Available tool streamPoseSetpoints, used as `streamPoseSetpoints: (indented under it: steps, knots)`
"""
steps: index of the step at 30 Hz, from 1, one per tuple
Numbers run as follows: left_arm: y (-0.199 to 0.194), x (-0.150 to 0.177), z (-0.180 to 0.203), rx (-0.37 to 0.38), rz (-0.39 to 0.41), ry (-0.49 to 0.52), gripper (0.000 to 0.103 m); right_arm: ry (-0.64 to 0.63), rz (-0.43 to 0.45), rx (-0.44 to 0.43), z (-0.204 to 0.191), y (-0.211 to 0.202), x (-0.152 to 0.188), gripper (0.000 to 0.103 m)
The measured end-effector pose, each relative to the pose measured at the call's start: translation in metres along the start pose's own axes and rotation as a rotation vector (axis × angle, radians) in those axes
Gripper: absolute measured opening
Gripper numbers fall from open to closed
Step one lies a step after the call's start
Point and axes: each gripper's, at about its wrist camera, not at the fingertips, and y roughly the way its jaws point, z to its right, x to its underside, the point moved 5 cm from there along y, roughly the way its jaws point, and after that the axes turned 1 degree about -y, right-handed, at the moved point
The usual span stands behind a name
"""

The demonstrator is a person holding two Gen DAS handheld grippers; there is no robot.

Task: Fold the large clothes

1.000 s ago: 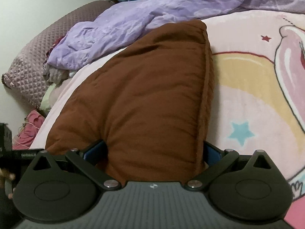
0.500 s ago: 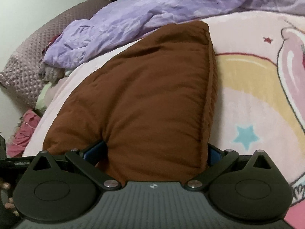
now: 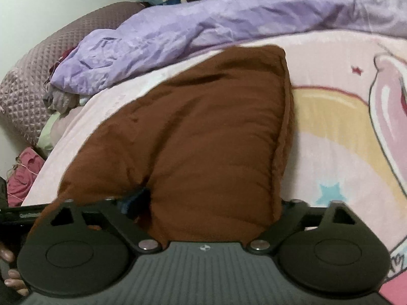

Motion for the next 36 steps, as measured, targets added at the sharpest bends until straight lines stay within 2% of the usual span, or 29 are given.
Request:
streamPoseSetpoints:
  steps: [2,3,4,6,8,11,17,21,23,28,32,34,35,36]
  knots:
    - [-0.005,0.001,0.0,0.0,0.002,-0.001,0.041,-0.001,0.012,0.011,-0.002,-0.005,-0.005,0.073]
    - [-0.008,0.0,0.001,0.018,0.01,-0.01,0.018,-0.005,0.013,0.012,-0.003,-0.005,-0.006,0.067]
    - [-0.01,-0.002,0.003,0.088,0.008,-0.04,0.018,-0.004,0.014,0.017,-0.002,-0.007,-0.007,0.064]
    - [-0.014,-0.003,0.005,0.089,0.032,-0.045,0.017,0.008,0.029,0.0,-0.002,-0.015,-0.012,0.056]
    - [-0.024,-0.004,0.011,0.11,0.056,-0.04,0.016,0.006,0.046,-0.019,-0.005,-0.025,-0.017,0.053]
    - [-0.039,-0.011,0.034,0.158,0.097,0.009,0.015,-0.039,0.079,-0.02,-0.013,-0.043,-0.031,0.053]
    - [-0.073,-0.026,0.079,0.179,0.186,0.098,0.015,-0.111,0.152,-0.009,-0.022,-0.08,-0.058,0.053]
    - [-0.061,-0.03,0.107,0.234,0.189,0.107,0.015,-0.096,0.18,0.004,0.0,-0.101,-0.068,0.053]
    - [-0.058,-0.026,0.121,0.275,0.181,0.141,0.015,-0.072,0.192,0.026,0.021,-0.113,-0.07,0.053]
    - [-0.007,-0.024,0.192,0.365,0.115,0.187,0.015,-0.025,0.234,0.129,0.086,-0.154,-0.074,0.054]
    - [0.047,-0.015,0.248,0.45,0.032,0.221,0.015,0.041,0.257,0.209,0.149,-0.183,-0.066,0.055]
    - [0.082,-0.006,0.265,0.476,-0.038,0.214,0.017,0.095,0.251,0.235,0.186,-0.186,-0.057,0.059]
    - [0.103,-0.001,0.269,0.481,-0.088,0.199,0.02,0.118,0.24,0.243,0.201,-0.182,-0.05,0.065]
    - [0.123,0.005,0.27,0.474,-0.131,0.183,0.022,0.138,0.212,0.245,0.223,-0.172,-0.042,0.077]
